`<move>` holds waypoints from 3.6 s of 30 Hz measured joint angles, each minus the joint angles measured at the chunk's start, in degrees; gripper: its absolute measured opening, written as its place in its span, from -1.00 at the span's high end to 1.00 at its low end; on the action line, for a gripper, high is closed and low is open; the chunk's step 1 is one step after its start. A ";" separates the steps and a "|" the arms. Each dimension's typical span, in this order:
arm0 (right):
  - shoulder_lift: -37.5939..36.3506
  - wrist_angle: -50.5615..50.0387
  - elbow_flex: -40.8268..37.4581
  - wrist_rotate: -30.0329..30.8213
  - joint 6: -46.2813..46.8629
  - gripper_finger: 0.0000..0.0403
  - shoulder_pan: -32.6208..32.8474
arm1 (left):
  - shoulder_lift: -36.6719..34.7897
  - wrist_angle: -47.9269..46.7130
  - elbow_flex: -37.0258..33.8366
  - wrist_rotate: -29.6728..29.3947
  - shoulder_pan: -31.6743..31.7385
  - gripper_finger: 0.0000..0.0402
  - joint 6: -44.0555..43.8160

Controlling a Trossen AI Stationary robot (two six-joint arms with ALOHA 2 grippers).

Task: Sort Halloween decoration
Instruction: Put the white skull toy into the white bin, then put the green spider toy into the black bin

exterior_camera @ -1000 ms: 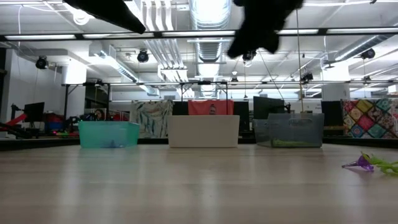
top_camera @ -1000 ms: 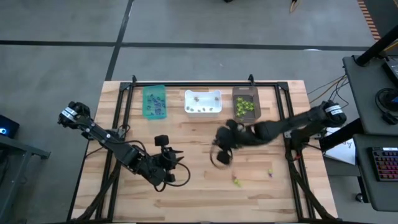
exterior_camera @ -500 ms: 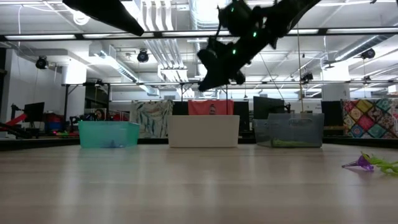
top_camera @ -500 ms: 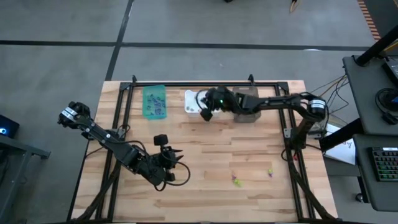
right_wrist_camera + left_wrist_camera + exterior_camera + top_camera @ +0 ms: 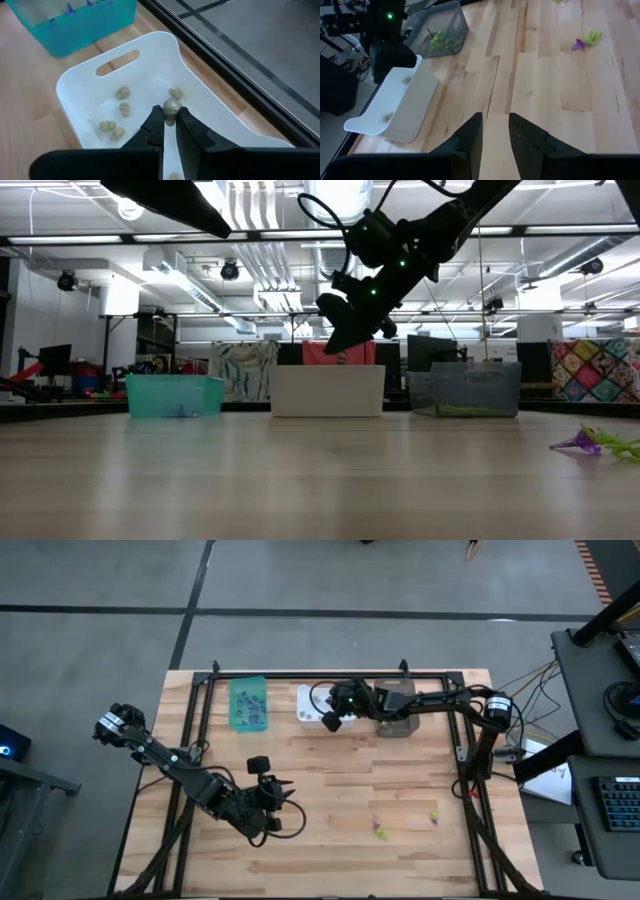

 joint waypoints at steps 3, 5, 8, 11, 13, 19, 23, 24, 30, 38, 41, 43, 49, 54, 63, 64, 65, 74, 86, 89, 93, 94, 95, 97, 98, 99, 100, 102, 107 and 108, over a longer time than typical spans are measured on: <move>0.00 0.01 0.02 0.02 0.03 0.88 -0.14 | 0.00 0.00 0.00 0.00 0.00 0.61 -0.38; 0.00 0.00 0.01 0.02 0.83 0.84 -0.25 | 0.00 0.00 0.00 0.01 0.00 0.61 -0.71; 0.00 -0.07 0.00 0.02 2.19 0.78 -0.48 | 0.00 0.00 0.00 0.00 0.00 0.61 -0.94; 0.00 -0.24 0.01 0.02 2.38 0.68 -0.50 | 0.00 0.00 0.00 0.00 0.01 0.61 -1.14; 0.00 -0.22 0.02 0.02 3.11 0.61 -0.52 | 0.00 0.00 0.00 0.00 0.01 0.61 -1.17; 0.00 -0.22 0.02 0.02 3.24 0.42 -0.61 | 0.02 0.02 0.00 0.00 0.00 0.61 -1.49; -0.70 -0.61 0.02 -0.27 3.26 0.34 -0.60 | 0.02 0.05 0.00 0.02 0.00 0.61 -1.76; -1.19 -0.77 0.02 -0.47 3.28 0.33 -0.52 | 0.02 0.07 0.00 0.02 0.01 0.61 -1.78; -6.61 -5.01 0.02 -1.45 5.16 0.32 1.42 | 0.04 0.48 0.00 0.02 0.02 0.61 -2.02; -15.70 -17.85 0.04 -9.58 13.45 0.40 4.90 | 0.07 0.98 0.00 0.02 0.02 0.61 -2.75; -18.36 -22.46 0.04 -13.49 16.82 0.43 7.08 | 0.07 1.13 0.00 0.02 0.02 0.61 -2.85; -19.66 -25.13 0.04 -15.83 18.78 0.43 9.15 | 0.07 1.31 0.00 0.02 0.02 0.61 -2.87; -20.87 -33.12 0.04 -20.16 23.96 0.43 17.75 | 0.07 1.84 0.00 0.02 0.02 0.61 -3.03; -20.62 -41.67 0.04 -21.03 30.48 0.43 25.90 | 0.07 2.10 0.00 0.02 0.02 0.61 -3.63; -20.02 -48.44 -1.29 -20.13 44.54 0.43 39.38 | 0.07 2.60 0.00 0.02 0.02 0.61 -4.38; -20.02 -48.92 -1.73 -19.67 46.31 0.43 40.60 | 0.07 2.66 0.00 0.02 0.02 0.61 -4.40; -20.02 -49.32 -2.19 -19.50 47.97 0.43 41.64 | 0.07 2.67 0.00 0.02 0.02 0.61 -4.40; -20.06 -49.49 -8.77 -19.46 62.19 0.43 49.26 | 0.07 3.32 0.00 0.03 0.02 0.61 -4.62; -20.11 -55.43 -16.20 -19.99 77.74 0.43 53.07 | 0.07 3.72 0.00 0.03 0.00 0.61 -4.60; -20.06 -56.20 -17.67 -20.51 80.17 0.43 53.06 | 0.07 3.75 0.00 0.04 0.00 0.61 -4.60; -19.65 -56.17 -18.98 -21.11 81.50 0.43 53.07 | 0.07 3.82 0.00 0.04 0.02 0.61 -4.60; -19.43 -56.21 -19.23 -21.31 81.93 0.43 53.07 | 0.07 3.82 0.00 0.02 0.02 0.61 -4.60; -19.19 -56.28 -19.37 -21.57 82.36 0.43 53.07 | 0.07 3.86 0.00 0.02 0.02 0.61 -4.60; -18.53 -56.26 -19.68 -22.49 82.85 0.43 53.05 | 0.07 3.91 0.00 0.04 0.01 0.61 -4.57; -18.10 -56.32 -19.75 -22.88 82.86 0.43 53.07 | 0.07 3.92 0.00 0.04 0.01 0.61 -4.58; -17.67 -56.33 -19.76 -22.99 82.86 0.43 53.07 | 0.07 3.93 0.00 0.04 0.02 0.61 -4.57; -17.23 -56.31 -19.76 -22.99 82.86 0.43 53.07 | 0.07 3.91 0.00 0.04 0.00 0.61 -4.57; -16.29 -56.30 -19.76 -22.99 82.83 0.44 53.07 | 0.07 3.91 0.00 0.02 0.02 0.61 -4.57; -13.46 -56.29 -19.76 -22.99 81.86 0.44 53.05 | 0.07 3.89 0.00 0.02 0.02 0.61 -4.56; -12.89 -56.28 -19.76 -22.99 81.70 0.44 53.05 | 0.07 3.89 0.00 0.04 0.02 0.61 -4.57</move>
